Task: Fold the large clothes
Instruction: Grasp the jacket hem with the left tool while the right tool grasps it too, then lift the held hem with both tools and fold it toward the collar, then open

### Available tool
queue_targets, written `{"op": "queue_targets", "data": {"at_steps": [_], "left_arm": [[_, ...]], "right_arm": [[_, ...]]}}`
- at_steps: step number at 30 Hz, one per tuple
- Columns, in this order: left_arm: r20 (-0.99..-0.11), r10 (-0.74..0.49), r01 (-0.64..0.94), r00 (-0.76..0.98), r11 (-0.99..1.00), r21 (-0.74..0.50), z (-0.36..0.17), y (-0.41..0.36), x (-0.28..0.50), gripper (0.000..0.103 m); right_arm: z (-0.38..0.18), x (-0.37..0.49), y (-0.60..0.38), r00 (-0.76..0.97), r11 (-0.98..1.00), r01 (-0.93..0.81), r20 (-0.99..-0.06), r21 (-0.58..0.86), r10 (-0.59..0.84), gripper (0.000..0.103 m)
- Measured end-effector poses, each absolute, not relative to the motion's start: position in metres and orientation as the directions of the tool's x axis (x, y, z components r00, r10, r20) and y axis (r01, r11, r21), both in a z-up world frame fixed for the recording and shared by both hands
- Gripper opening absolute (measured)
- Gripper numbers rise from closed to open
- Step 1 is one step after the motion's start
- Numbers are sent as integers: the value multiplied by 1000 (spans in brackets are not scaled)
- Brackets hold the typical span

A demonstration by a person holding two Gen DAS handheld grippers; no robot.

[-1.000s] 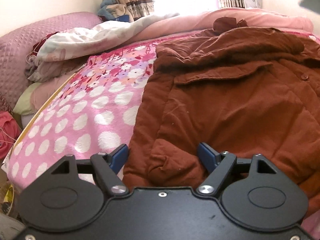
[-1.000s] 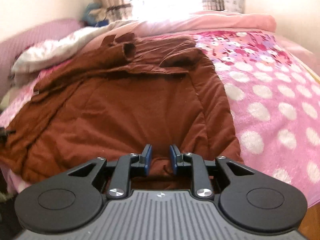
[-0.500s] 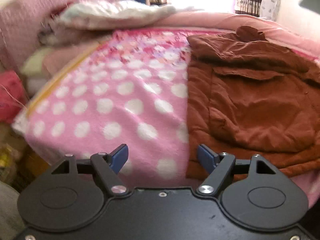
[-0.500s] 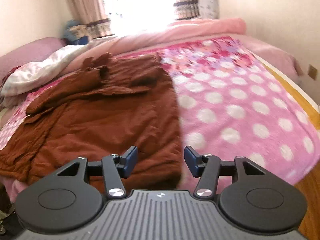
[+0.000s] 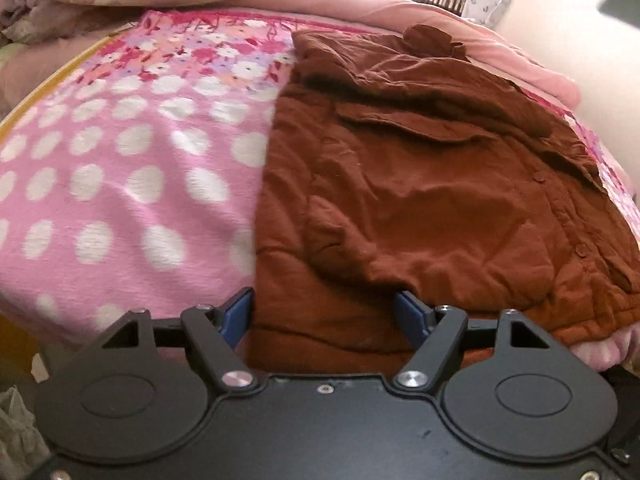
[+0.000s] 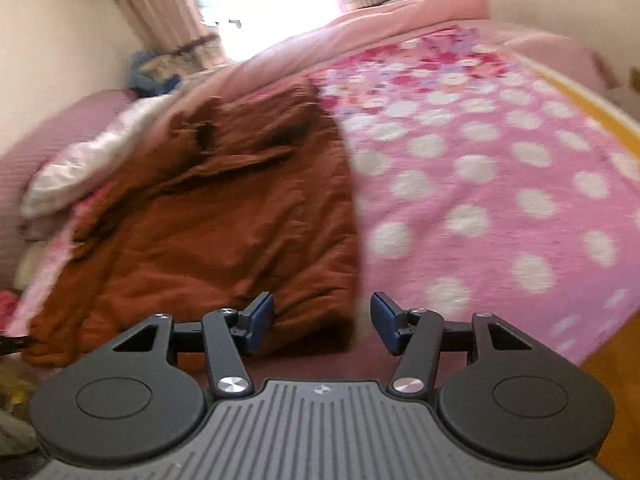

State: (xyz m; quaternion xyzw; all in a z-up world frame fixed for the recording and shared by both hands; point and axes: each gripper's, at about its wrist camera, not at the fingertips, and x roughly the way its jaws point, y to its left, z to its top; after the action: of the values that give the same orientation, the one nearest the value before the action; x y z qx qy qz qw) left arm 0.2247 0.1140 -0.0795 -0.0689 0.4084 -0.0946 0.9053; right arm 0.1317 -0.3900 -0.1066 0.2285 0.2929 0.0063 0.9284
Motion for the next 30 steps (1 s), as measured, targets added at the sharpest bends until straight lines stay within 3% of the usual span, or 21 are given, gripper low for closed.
{"op": "queue_targets", "data": {"at_steps": [1, 2, 3, 4, 5, 7, 19, 30], "left_arm": [[-730, -224, 114, 645, 974, -198, -79, 112, 226, 72], [-731, -220, 107, 646, 974, -199, -78, 111, 227, 70], [-729, -225, 100, 646, 972, -212, -78, 113, 227, 70], [-727, -230, 94, 647, 970, -224, -78, 115, 228, 60], [-728, -232, 92, 646, 969, -227, -79, 117, 231, 34], [-726, -271, 92, 632, 956, -277, -76, 122, 232, 16], [-692, -346, 122, 634, 928, -353, -39, 123, 249, 11], [-679, -378, 190, 629, 922, -337, 32, 101, 384, 12]], "right_arm": [[-107, 133, -387, 825, 900, 132, -549, 415, 132, 55], [-108, 135, -385, 824, 905, 132, -553, 405, 127, 45], [-109, 136, -385, 824, 908, 130, -553, 398, 124, 27], [-110, 137, -385, 826, 906, 130, -549, 403, 126, 23], [-111, 137, -386, 826, 903, 128, -548, 411, 133, 19], [-109, 136, -387, 829, 903, 115, -541, 415, 143, 15], [-70, 143, -384, 852, 909, 58, -495, 412, 170, 12], [-2, 247, -419, 872, 911, -20, -438, 412, 217, 11]]}}
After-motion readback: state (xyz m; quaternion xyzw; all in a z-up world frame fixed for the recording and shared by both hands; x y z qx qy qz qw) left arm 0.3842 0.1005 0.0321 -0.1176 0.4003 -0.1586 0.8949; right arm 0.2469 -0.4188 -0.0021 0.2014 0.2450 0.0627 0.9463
